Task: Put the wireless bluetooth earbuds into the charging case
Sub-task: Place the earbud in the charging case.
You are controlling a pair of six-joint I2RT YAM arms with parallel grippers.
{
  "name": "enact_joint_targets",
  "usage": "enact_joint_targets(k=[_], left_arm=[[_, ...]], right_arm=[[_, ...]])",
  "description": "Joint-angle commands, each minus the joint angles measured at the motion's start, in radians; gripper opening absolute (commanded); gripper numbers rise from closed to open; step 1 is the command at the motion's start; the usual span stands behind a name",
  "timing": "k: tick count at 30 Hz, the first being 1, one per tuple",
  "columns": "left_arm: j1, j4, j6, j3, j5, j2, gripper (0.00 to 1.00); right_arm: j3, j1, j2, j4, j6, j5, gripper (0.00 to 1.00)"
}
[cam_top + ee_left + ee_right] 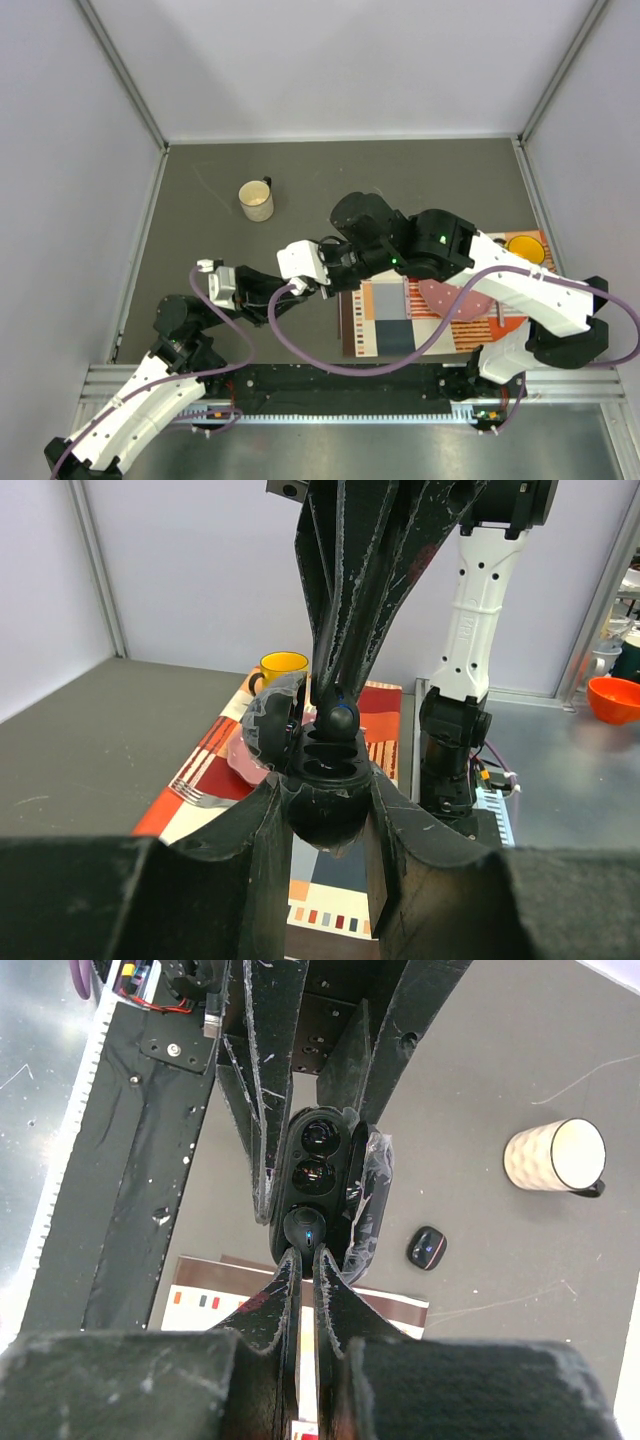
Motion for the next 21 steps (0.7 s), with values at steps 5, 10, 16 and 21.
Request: enact_joint_targets(k=[5, 10, 16, 21], left_arm=[[-0.003, 0.074, -0.005, 0.015, -0.024, -0.007, 0.00], [-0.003, 0.075, -0.005, 0.011, -0.030, -0.009, 0.00], [-0.003, 0.075, -0.001, 0.009, -0.041, -0.013, 0.00], [-0.003, 0.075, 0.021, 0.002, -0.061, -0.027, 0.00]], right_arm=[[0.024, 0.037, 0.061, -0.055, -0.010, 0.085, 0.00], [0.052, 0.049, 0.090, -0.082, -0.005, 0.114, 0.00], [0.081, 0.054, 0.088, -0.077, 0.006, 0.111, 0.07], [0.098, 0.054, 0.070, -0.042, 0.024, 0.132, 0.25]])
